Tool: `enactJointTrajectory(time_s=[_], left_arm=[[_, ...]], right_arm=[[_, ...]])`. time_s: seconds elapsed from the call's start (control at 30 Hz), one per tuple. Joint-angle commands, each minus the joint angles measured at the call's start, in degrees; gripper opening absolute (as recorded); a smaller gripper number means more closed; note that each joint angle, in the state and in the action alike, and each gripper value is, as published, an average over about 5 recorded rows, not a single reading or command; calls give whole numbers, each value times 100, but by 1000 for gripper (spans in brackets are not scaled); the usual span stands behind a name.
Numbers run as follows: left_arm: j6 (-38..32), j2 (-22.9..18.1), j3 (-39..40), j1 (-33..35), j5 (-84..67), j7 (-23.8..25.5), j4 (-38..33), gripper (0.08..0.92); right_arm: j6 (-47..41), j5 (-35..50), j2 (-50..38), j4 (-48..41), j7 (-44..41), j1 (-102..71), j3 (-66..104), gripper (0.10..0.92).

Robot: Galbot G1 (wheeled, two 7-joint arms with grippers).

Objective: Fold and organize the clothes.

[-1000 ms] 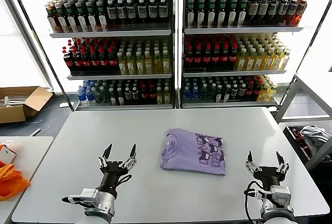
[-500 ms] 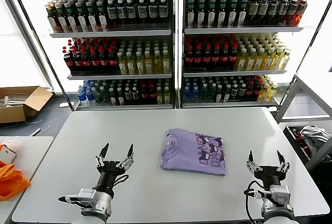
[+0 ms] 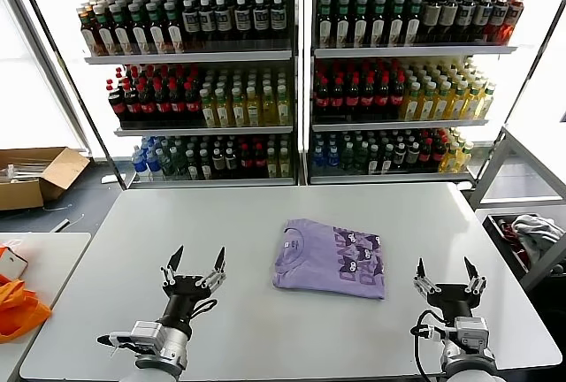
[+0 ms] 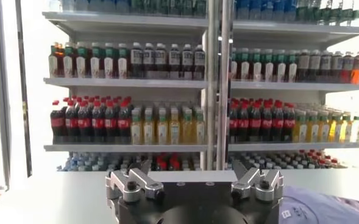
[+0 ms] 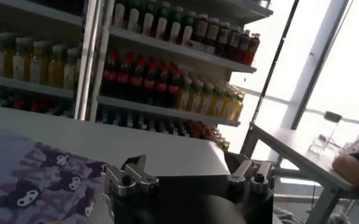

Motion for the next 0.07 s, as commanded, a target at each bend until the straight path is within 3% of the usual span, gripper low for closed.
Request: enactJointTrajectory(time_s=[0.03, 0.07], left_arm=[[46, 11, -56, 28, -41, 18, -20, 823], [47, 11, -58, 30, -41, 18, -23, 823]], right_arm=[[13, -22, -2, -9, -46, 4, -47, 823], [13, -23, -2, -9, -49, 5, -49, 823]])
